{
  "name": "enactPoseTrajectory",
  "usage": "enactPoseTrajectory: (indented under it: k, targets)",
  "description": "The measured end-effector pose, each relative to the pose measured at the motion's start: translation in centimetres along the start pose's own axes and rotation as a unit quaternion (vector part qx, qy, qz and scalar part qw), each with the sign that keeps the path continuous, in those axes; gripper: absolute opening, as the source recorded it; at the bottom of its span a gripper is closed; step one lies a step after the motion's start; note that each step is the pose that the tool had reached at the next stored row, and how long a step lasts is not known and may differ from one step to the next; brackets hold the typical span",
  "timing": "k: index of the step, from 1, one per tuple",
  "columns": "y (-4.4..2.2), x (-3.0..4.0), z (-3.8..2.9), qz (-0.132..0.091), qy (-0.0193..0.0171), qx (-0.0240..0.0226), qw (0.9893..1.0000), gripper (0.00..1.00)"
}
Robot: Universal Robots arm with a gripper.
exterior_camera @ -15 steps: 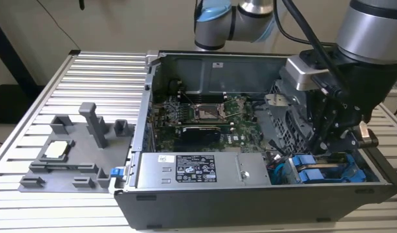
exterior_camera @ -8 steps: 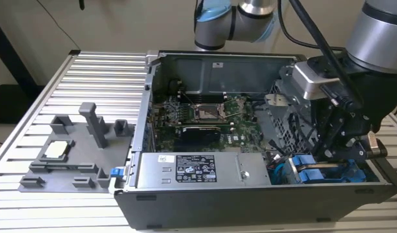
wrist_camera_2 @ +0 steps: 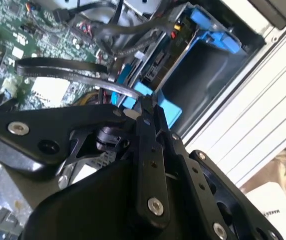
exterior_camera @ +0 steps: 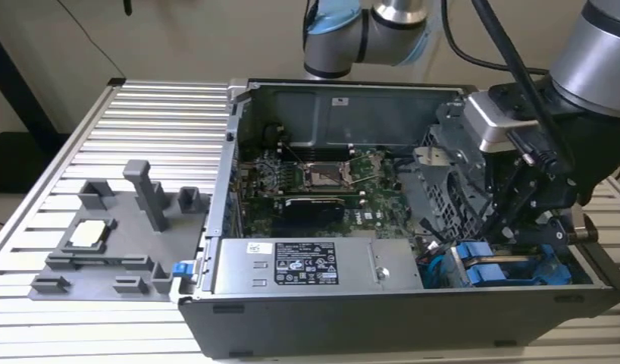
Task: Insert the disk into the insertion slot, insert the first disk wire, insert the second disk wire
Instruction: 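Insert the second disk wire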
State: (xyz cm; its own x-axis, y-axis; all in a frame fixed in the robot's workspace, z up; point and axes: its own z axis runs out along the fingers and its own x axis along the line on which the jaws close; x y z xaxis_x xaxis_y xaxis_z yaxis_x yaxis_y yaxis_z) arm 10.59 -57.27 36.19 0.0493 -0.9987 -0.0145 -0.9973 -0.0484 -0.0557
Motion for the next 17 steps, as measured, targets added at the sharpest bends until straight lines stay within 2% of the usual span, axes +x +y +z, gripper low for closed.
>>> enactPoseTrajectory:
  k: [7, 11, 14, 15, 16, 17]
  targets:
    - [-1.50, 0.08, 0.08, 0.000, -0.0015, -0.0270, 0.9996, 0.16]
    - [-2.32, 0.13, 0.13, 0.001, -0.0046, -0.0368, 0.9993, 0.16]
    - [-2.97, 0.18, 0.16, 0.001, -0.0078, -0.0424, 0.9991, 0.16]
    - [-3.13, 0.19, 0.18, 0.001, -0.0105, -0.0436, 0.9990, 0.16]
    - [-3.25, 0.22, 0.18, 0.001, -0.0169, -0.0439, 0.9989, 0.16]
    - [-3.29, 0.28, 0.19, 0.001, -0.0255, -0.0437, 0.9987, 0.16]
